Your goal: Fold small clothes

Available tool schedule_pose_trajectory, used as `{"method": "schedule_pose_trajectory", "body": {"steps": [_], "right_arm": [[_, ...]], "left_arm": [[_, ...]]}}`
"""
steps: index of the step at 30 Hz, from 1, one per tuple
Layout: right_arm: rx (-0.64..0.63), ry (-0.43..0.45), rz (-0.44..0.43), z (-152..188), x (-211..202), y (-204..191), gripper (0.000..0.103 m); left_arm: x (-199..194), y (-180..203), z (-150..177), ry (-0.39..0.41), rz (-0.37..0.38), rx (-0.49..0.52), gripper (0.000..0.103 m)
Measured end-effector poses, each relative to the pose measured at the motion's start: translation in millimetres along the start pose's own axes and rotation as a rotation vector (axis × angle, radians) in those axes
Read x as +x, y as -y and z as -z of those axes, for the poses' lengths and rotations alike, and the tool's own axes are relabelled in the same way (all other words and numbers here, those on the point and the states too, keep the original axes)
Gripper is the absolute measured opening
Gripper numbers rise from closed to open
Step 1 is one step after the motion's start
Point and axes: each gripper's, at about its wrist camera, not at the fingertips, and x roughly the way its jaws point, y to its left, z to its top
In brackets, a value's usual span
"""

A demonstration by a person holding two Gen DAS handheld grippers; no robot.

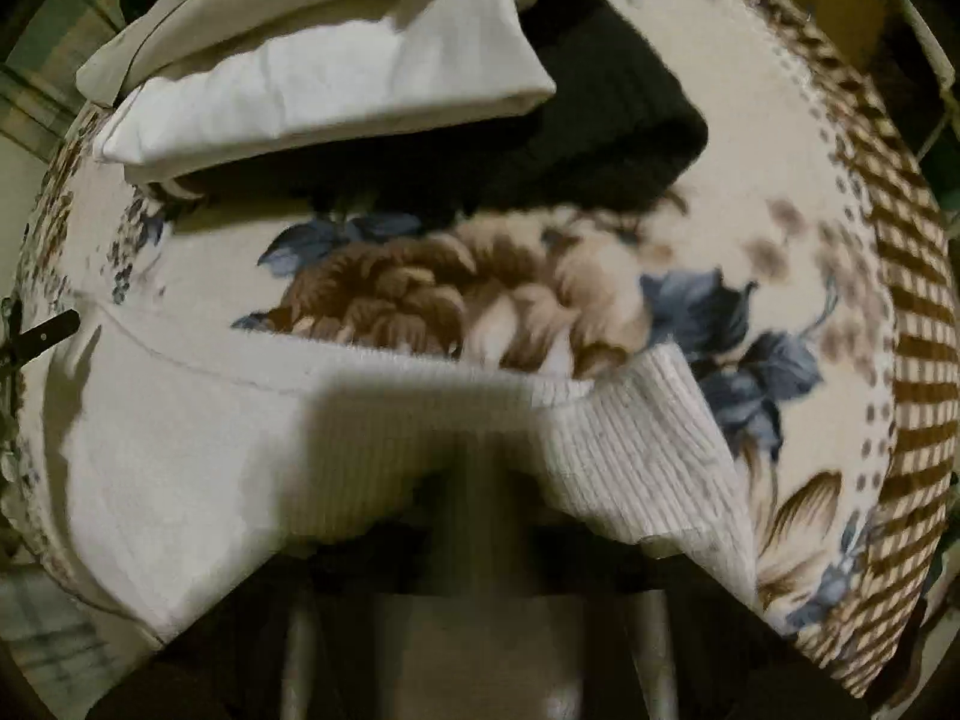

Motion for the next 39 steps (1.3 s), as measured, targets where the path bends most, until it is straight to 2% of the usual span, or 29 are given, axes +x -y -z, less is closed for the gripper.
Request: {"method": "schedule_pose_trajectory", "body": {"steps": [3, 8, 13, 17, 18, 19, 20, 22, 24, 26, 29, 31, 33, 35, 36, 37, 39], "right_arm": [[0.028, 0.094, 0.037, 2, -16, 2, 0.004], [0.154, 0.232, 0.096, -2, -40, 22, 0.003], [0.212, 0.229, 0.136, -13, -31, 37, 0.003], [0.215, 0.205, 0.181, -18, -16, 32, 0.003], [0.214, 0.197, 0.185, -19, -12, 31, 0.003], [0.21, 0.179, 0.188, -18, -7, 31, 0.003], [0.206, 0.171, 0.193, -17, -4, 31, 0.003], [0.191, 0.148, 0.184, -16, 0, 30, 0.003], [0.181, 0.156, 0.176, -13, -5, 29, 0.003], [0.177, 0.17, 0.181, -10, -11, 31, 0.003], [0.192, 0.144, 0.177, -6, -8, 37, 0.003], [0.203, 0.11, 0.147, -6, -6, 41, 0.005], [0.246, 0.08, 0.063, -5, -12, 49, 0.01], [0.294, 0.093, 0.025, 2, -30, 60, 0.027], [0.331, 0.12, -0.004, 10, -45, 69, 0.048], [0.364, 0.143, -0.022, 18, -55, 78, 0.057], [0.445, 0.172, -0.052, 39, -71, 101, 0.06]], "left_arm": [[-2, -3, -1, 0.016, 0.011, -0.019, 0.064], [0, -13, -5, 0.016, 0.027, -0.065, 0.064], [16, -15, -8, -0.014, 0.006, -0.032, 0.064], [45, -15, -7, -0.068, -0.061, 0.03, 0.064], [49, -16, -5, -0.06, -0.069, 0.05, 0.054], [49, -18, -3, -0.039, -0.064, 0.065, 0.02], [48, -18, -2, -0.027, -0.068, 0.083, 0.009], [37, -23, 0, 0.033, -0.067, 0.104, 0.007], [36, -36, 1, 0.046, -0.068, 0.078, 0.006], [41, -67, 0, 0.027, -0.069, -0.046, 0.006], [38, -91, -2, 0.009, -0.045, -0.155, 0.006], [26, -91, -2, 0.004, -0.027, -0.167, 0.007], [11, -86, -1, 0.012, -0.012, -0.167, 0.011], [-8, -80, 4, 0.039, 0.018, -0.161, 0.038], [-14, -79, 8, 0.052, 0.048, -0.166, 0.069], [-19, -77, 13, 0.067, 0.093, -0.18, 0.08], [-16, -73, 19, 0.058, 0.137, -0.193, 0.08]]}}
